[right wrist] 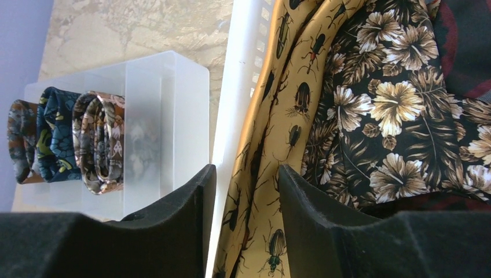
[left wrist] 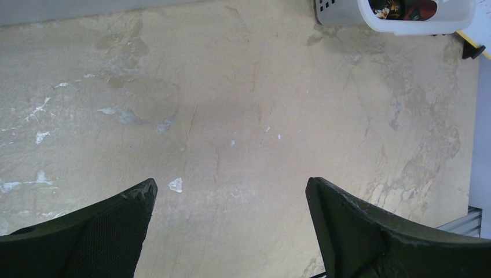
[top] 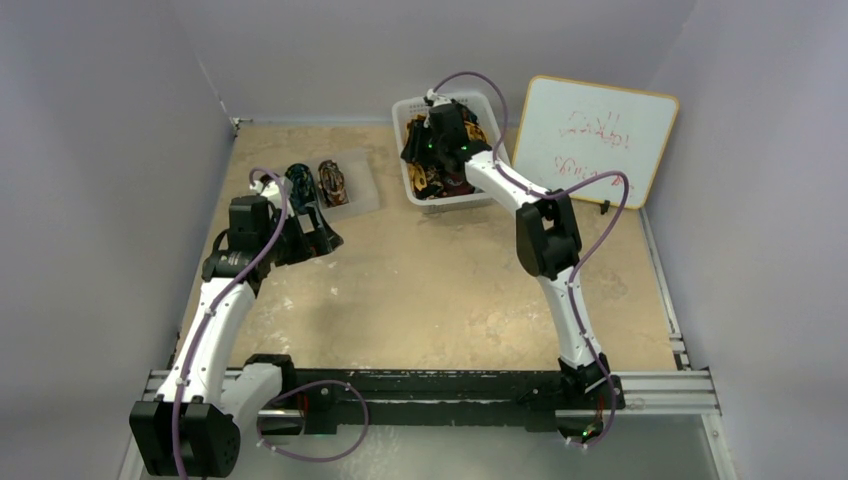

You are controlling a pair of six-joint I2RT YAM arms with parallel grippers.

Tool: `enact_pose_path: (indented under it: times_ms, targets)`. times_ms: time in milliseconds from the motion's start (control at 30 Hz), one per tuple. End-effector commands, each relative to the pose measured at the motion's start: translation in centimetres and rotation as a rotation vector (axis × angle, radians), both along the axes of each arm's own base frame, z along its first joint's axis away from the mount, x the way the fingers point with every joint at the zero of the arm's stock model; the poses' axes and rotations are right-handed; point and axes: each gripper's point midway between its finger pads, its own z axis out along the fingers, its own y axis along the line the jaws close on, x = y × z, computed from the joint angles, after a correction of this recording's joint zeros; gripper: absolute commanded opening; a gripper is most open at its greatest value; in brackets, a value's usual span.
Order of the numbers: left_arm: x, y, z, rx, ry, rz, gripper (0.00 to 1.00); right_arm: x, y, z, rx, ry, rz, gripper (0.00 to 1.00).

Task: Roll the ties
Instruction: Pick up the tie from the bin.

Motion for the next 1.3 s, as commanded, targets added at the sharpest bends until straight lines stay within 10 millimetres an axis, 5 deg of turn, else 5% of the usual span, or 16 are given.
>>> enact_pose_path:
  times_ms: [0, 400, 833, 1067, 1267]
  targets:
    - [0.2, -0.1, 0.2, -0.013, -0.014, -0.001, 1.00, 0.3, 0.0, -0.5, 0.014, 0.000, -0.001, 0.45]
    - [0.2, 0.1, -0.1, -0.010, -0.002, 0.011, 1.00, 0.2, -0.8, -0.7, 0.051, 0.014, -0.001, 0.29]
    - [0.2, -0.1, -0.1, -0.015, 0.000, 0.002, 1.00, 0.4, -1.4, -2.4, 0.006, 0.017, -0.012, 0.40]
    - [0.2, -0.1, -0.2, -0.016, 0.004, 0.003, 1.00, 0.1, -0.1, -4.6, -0.063, 0.049, 0.004, 0.36]
    - [0.2, -0.1, -0.4, -0.013, 0.010, 0.006, 1.00, 0.3, -0.2, -3.6, -0.065, 0.036, -0.012, 0.25]
